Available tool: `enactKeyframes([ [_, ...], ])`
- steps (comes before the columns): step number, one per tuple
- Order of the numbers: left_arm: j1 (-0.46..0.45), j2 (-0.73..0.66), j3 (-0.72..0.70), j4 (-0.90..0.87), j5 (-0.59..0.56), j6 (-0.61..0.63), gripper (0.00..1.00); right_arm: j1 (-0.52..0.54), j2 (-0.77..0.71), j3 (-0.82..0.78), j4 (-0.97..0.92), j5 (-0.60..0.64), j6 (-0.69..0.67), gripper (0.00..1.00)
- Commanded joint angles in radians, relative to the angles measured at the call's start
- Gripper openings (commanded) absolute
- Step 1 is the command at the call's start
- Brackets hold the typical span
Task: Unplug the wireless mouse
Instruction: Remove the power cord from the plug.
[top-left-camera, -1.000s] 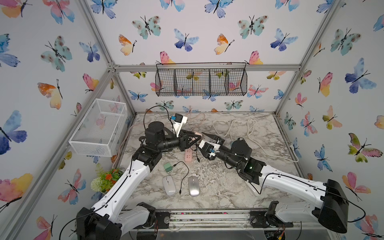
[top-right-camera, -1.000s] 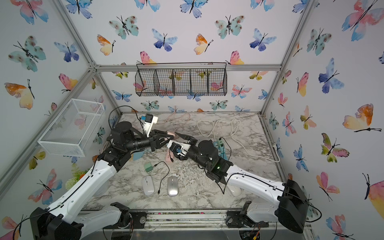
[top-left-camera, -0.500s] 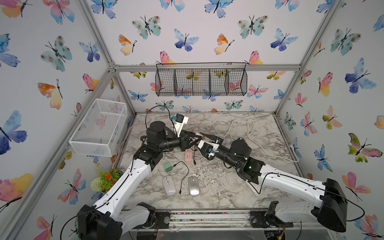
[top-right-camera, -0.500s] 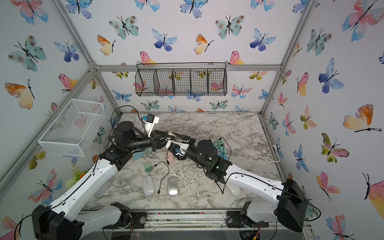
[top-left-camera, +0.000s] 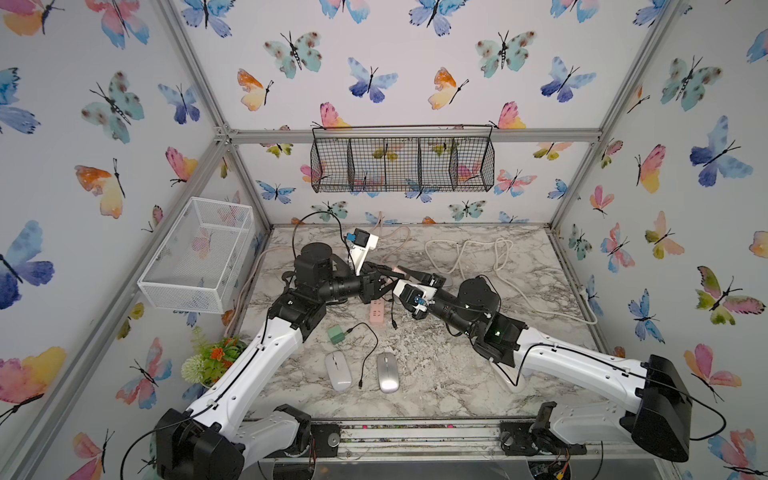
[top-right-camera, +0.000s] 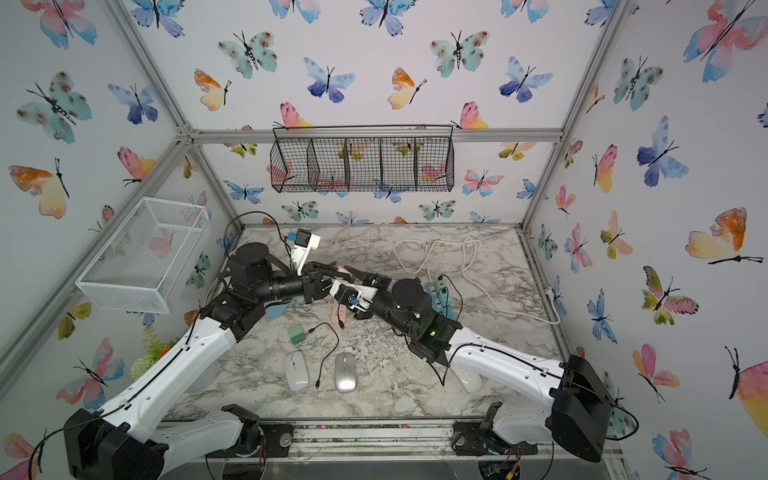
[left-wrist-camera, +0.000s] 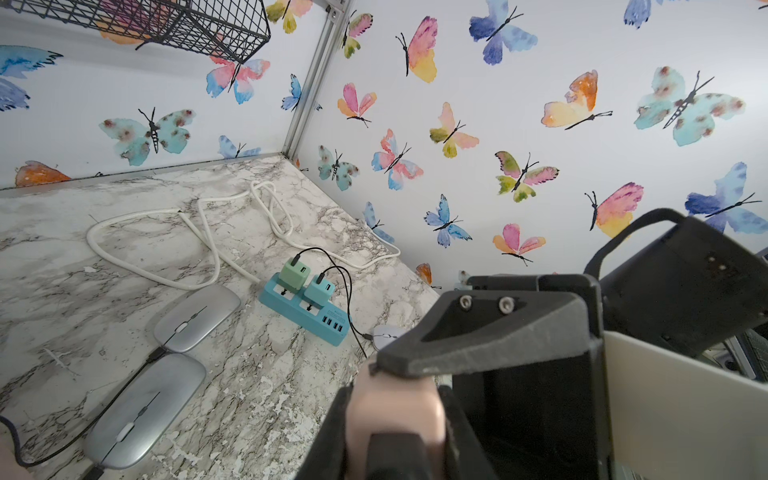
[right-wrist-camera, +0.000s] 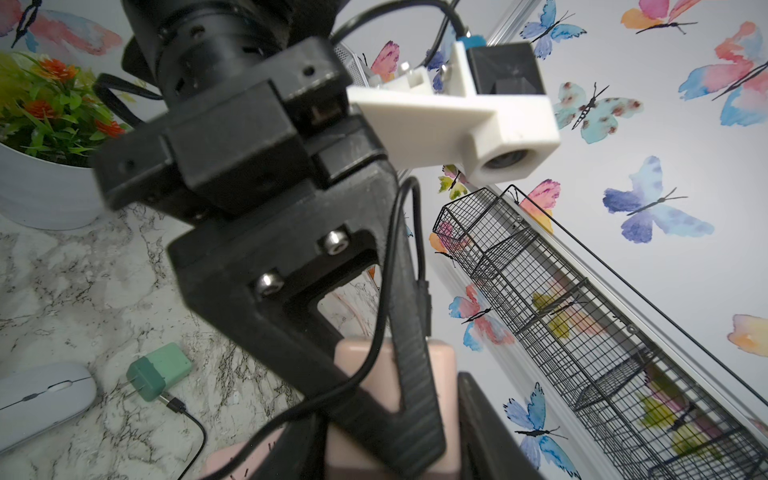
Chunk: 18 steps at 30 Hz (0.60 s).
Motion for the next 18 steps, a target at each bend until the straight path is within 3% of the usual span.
enactKeyframes([
  [1,-0.007,-0.014,0.007,0.021,-0.002,0.016,0.42,0.010,-0.027,-0.005,0.058,0.024,0.057,0.33],
  [2,-0.008,-0.025,0.005,0.020,-0.018,0.016,0.47,0.010,-0.031,-0.013,0.067,0.029,0.061,0.33],
  [6,-0.007,-0.065,-0.007,0.033,-0.087,0.006,0.46,0.010,-0.041,-0.023,0.065,0.028,0.071,0.32],
  [10,-0.006,-0.086,-0.012,0.058,-0.110,-0.006,0.35,0.010,-0.050,-0.029,0.059,0.021,0.081,0.31],
  [15,-0.007,-0.096,-0.012,0.090,-0.105,-0.029,0.33,0.010,-0.058,-0.032,0.043,0.014,0.085,0.31],
  [18,-0.007,-0.091,-0.006,0.090,-0.094,-0.033,0.27,0.010,-0.059,-0.031,0.037,0.005,0.089,0.31],
])
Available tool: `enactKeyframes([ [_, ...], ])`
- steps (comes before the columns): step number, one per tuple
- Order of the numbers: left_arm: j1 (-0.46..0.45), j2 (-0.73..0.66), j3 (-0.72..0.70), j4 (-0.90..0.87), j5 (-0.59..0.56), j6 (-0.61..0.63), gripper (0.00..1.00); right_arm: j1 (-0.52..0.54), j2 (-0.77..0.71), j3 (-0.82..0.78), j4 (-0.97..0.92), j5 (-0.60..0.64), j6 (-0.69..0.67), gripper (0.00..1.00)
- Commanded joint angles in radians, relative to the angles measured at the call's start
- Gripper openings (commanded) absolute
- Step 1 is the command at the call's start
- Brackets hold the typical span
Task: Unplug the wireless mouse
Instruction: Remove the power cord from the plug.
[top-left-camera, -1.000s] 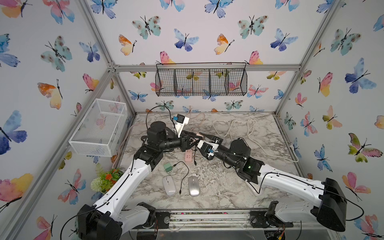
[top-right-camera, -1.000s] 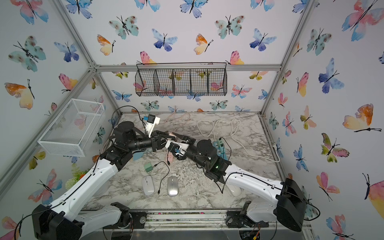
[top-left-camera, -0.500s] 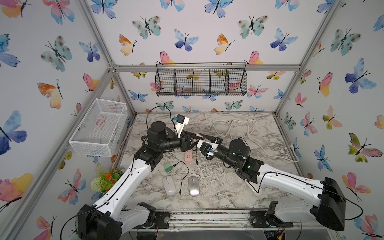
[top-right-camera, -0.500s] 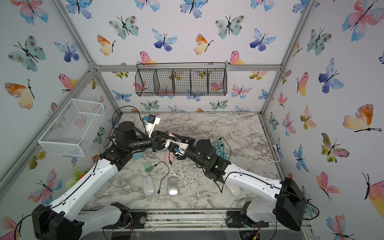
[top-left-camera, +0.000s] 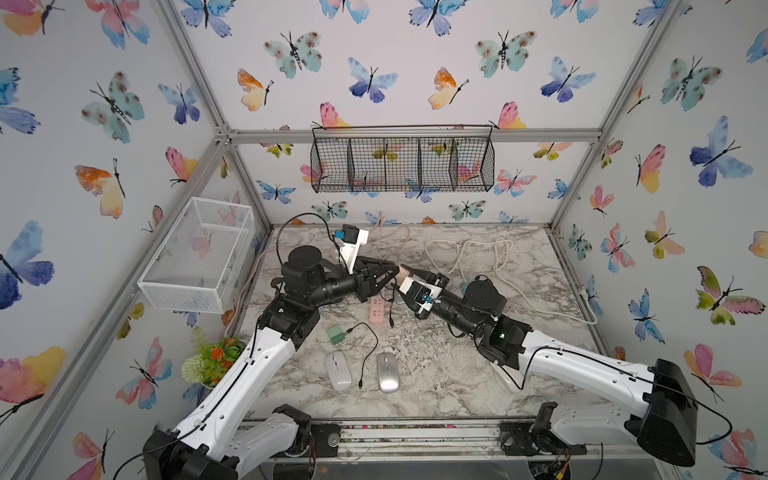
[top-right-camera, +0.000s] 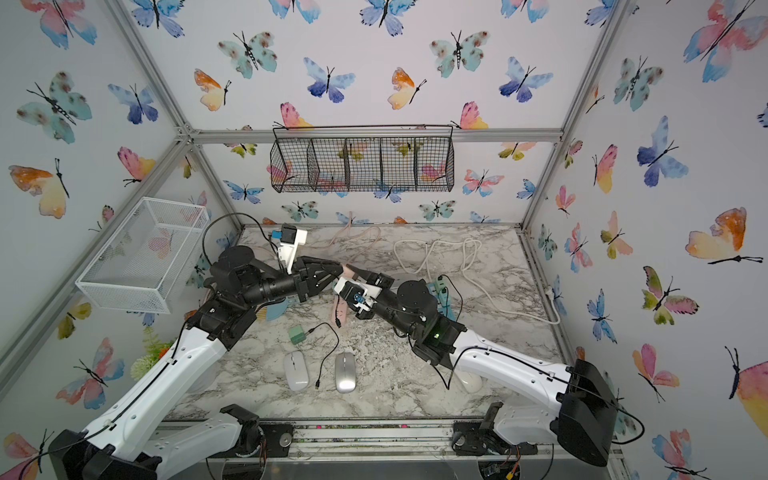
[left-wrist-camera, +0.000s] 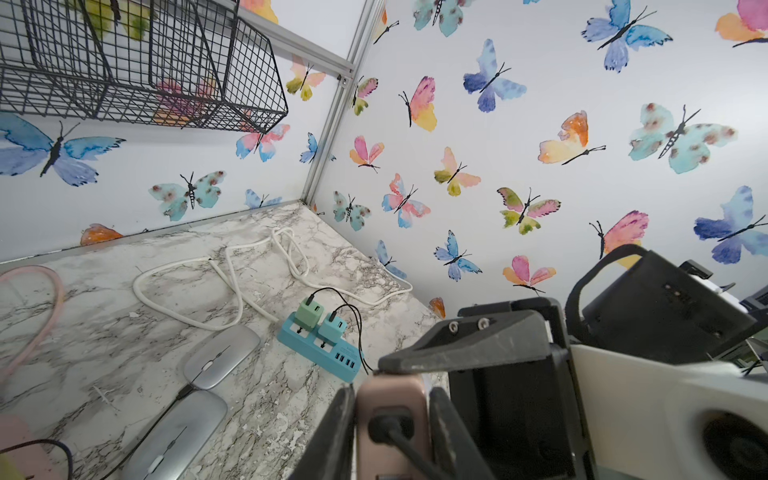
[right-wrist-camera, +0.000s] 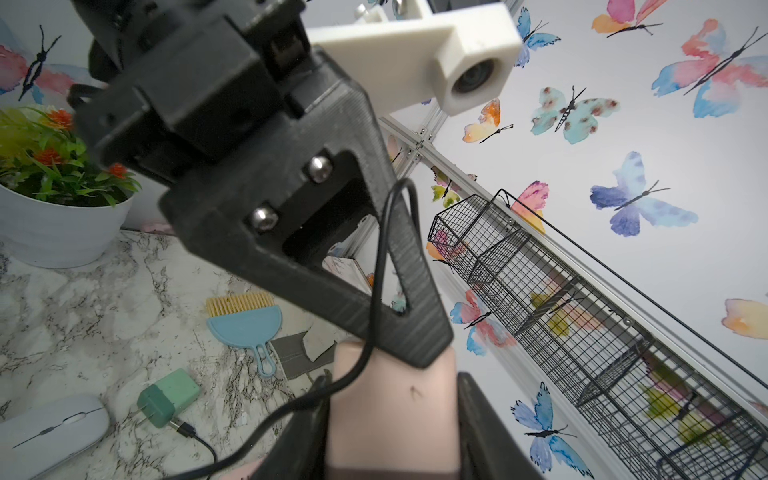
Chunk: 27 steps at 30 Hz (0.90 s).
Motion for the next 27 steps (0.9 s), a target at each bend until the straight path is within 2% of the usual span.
enactKeyframes([
  [1,-0.004,-0.009,-0.004,0.038,0.005,-0.010,0.25,0.009,-0.023,-0.012,0.010,-0.012,0.025,0.31],
  [14,-0.004,-0.010,0.000,0.039,0.005,-0.018,0.00,0.009,-0.019,-0.010,0.000,-0.013,0.033,0.30],
  [21,0.014,-0.043,0.015,-0.005,0.001,0.012,0.00,0.007,-0.031,-0.023,-0.105,0.082,0.078,0.23],
  [27,0.065,-0.068,0.004,0.007,0.055,0.000,0.00,0.007,-0.051,-0.066,-0.186,0.124,0.103,0.19],
])
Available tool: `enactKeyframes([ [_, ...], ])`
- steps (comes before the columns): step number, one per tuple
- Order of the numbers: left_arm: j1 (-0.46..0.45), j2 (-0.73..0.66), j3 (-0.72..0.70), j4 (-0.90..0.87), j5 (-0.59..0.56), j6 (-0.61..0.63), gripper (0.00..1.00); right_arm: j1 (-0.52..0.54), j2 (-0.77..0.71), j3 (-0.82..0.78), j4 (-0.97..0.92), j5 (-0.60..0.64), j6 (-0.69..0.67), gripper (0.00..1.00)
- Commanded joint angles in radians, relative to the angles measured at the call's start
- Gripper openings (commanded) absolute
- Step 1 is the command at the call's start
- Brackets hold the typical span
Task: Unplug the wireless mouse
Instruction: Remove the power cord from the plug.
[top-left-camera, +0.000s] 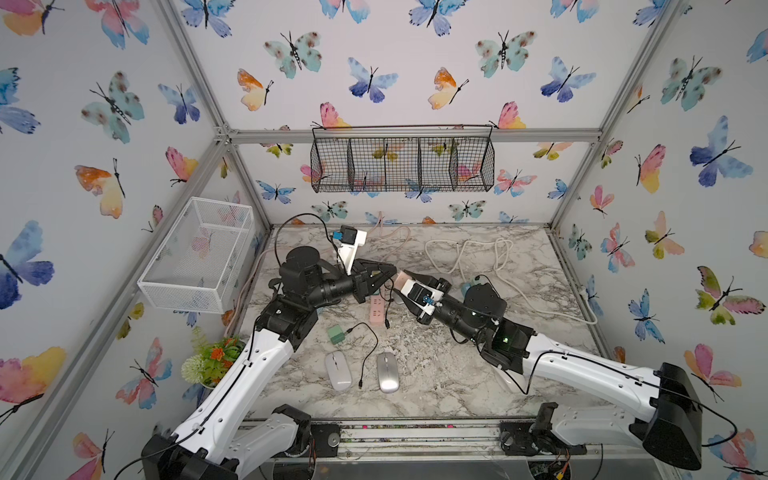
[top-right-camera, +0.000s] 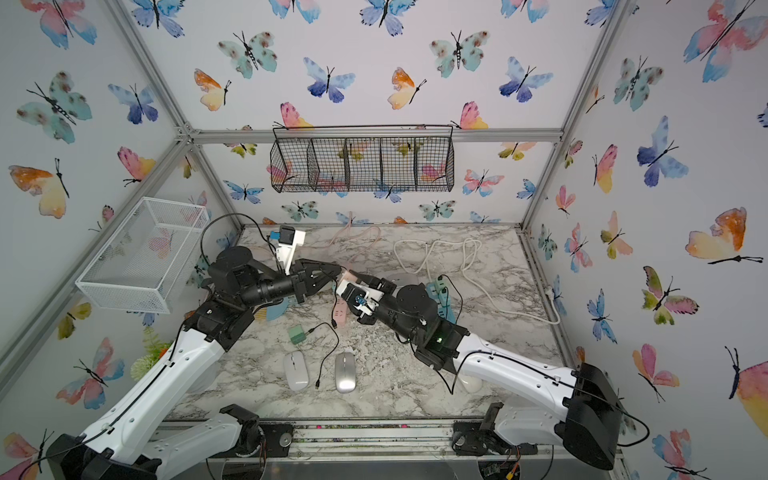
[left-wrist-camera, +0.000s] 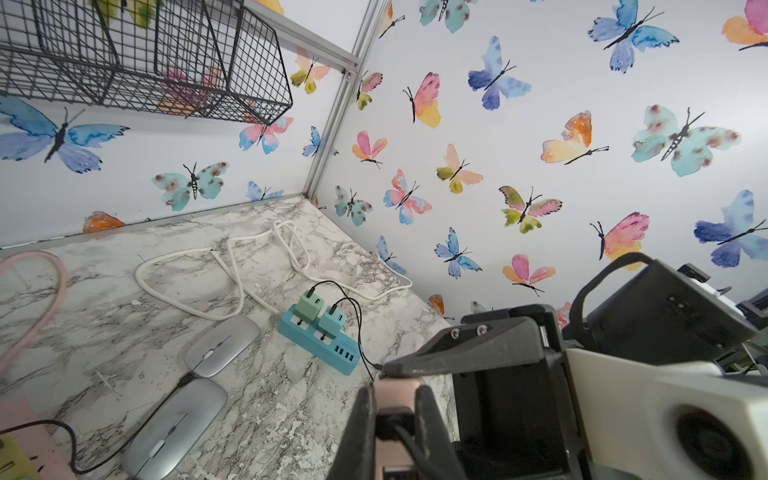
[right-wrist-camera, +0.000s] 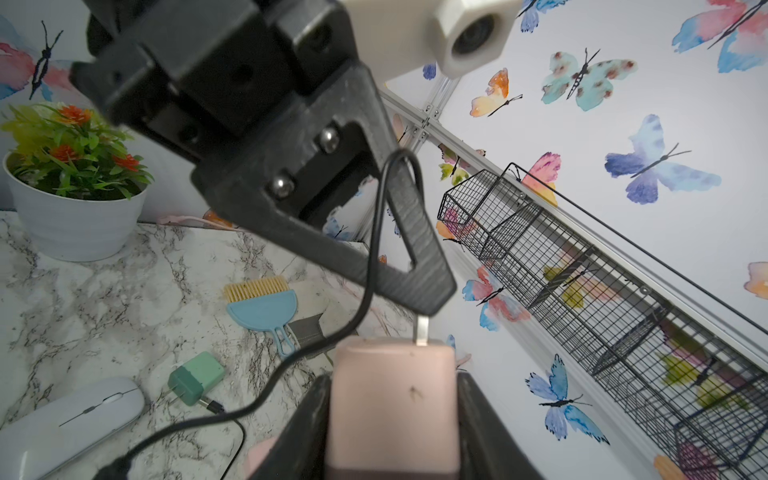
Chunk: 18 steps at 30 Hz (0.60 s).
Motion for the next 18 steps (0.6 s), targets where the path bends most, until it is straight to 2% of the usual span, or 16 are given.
enactKeyframes([
  [1,0.030,-0.041,0.004,0.044,0.051,0.006,0.00,-0.005,-0.008,-0.031,-0.095,0.063,0.039,0.18],
  [6,0.054,-0.053,0.002,0.027,0.051,0.011,0.00,-0.005,-0.005,-0.039,-0.141,0.086,0.059,0.16],
  [9,0.088,-0.070,-0.011,-0.009,-0.004,0.012,0.00,-0.005,0.020,-0.035,-0.179,0.096,0.121,0.09],
  [11,0.108,-0.088,-0.022,-0.066,-0.107,0.022,0.00,-0.005,0.061,-0.021,-0.231,0.081,0.188,0.05],
  [12,0.112,-0.096,-0.025,-0.110,-0.199,0.031,0.00,-0.004,0.094,-0.013,-0.259,0.071,0.227,0.02],
  [14,0.118,-0.116,-0.039,-0.186,-0.375,0.032,0.00,-0.005,0.152,0.000,-0.299,0.061,0.325,0.01],
  [18,0.121,-0.158,-0.092,-0.253,-0.549,0.005,0.00,-0.004,0.236,0.005,-0.315,-0.001,0.521,0.01],
])
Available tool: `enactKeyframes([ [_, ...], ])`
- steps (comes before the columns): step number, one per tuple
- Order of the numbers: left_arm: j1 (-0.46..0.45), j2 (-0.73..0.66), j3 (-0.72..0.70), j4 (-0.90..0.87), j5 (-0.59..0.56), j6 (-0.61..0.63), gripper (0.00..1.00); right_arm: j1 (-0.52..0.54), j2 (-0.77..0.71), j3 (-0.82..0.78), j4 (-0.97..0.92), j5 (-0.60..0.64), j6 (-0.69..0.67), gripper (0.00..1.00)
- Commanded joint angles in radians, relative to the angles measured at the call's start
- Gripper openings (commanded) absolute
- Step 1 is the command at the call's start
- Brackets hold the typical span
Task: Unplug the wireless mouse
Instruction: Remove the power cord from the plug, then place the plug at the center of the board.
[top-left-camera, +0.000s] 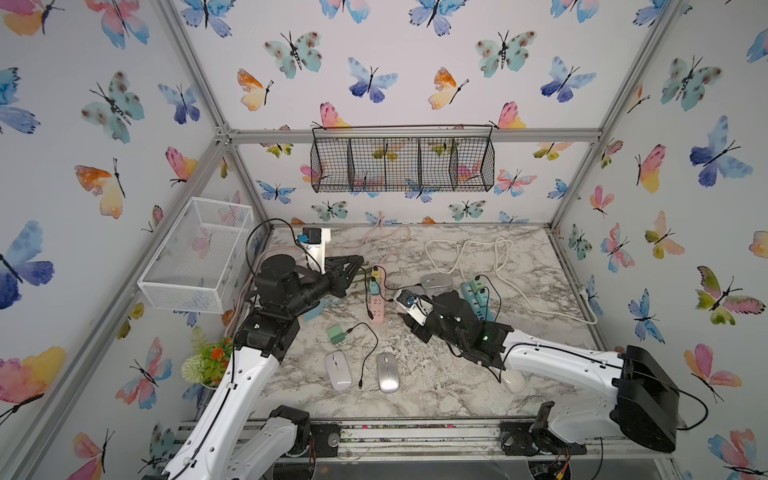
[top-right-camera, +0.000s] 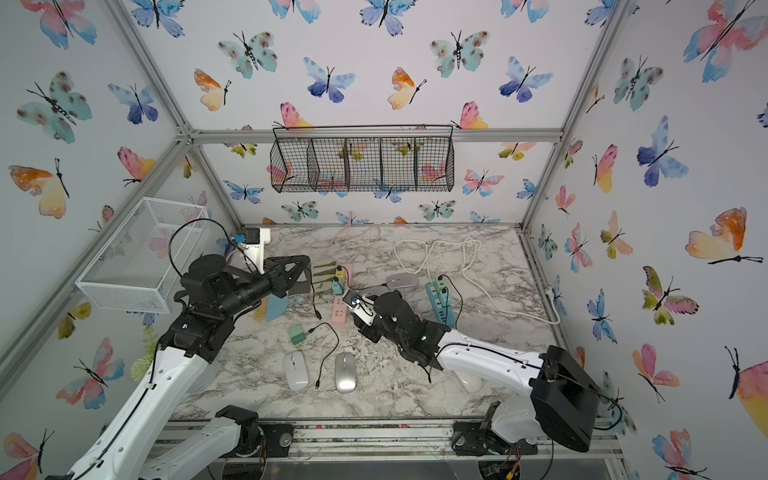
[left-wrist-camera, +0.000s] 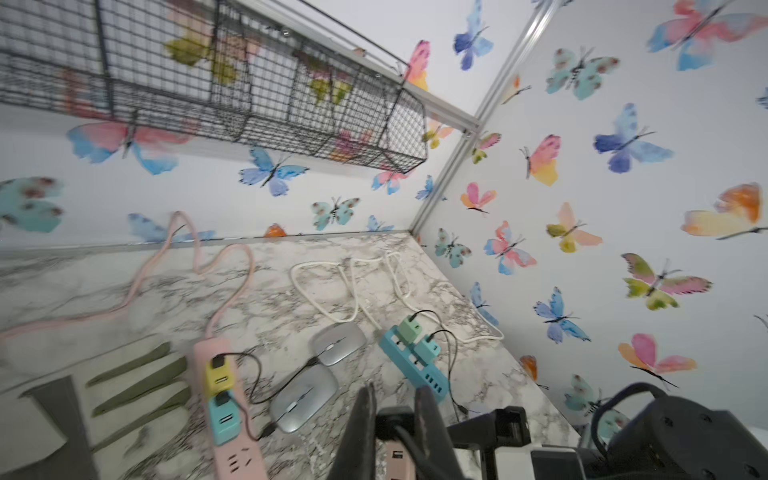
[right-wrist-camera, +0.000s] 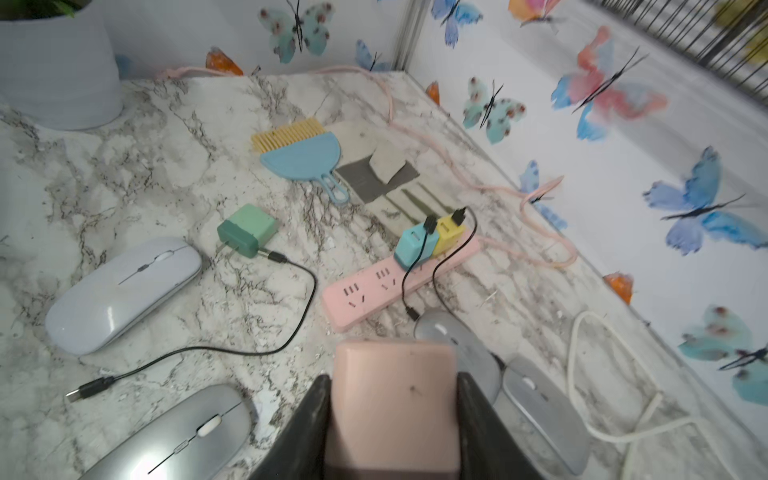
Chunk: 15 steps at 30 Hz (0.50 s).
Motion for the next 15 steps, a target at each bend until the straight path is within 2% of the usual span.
enactKeyframes([
  [1,0.006,-0.044,-0.047,-0.110,-0.243,-0.022,0.00,-0.002,0.051,0.027,-0.055,-0.053,0.222,0.01],
  [5,0.008,-0.079,-0.099,-0.124,-0.297,-0.072,0.00,0.003,0.182,0.104,-0.110,-0.063,0.361,0.01],
  [7,0.028,-0.091,-0.120,-0.124,-0.310,-0.097,0.00,0.024,0.245,0.148,-0.136,-0.024,0.421,0.01],
  [15,0.239,-0.120,-0.195,-0.098,-0.151,-0.144,0.00,0.069,0.359,0.223,-0.150,0.088,0.642,0.01],
])
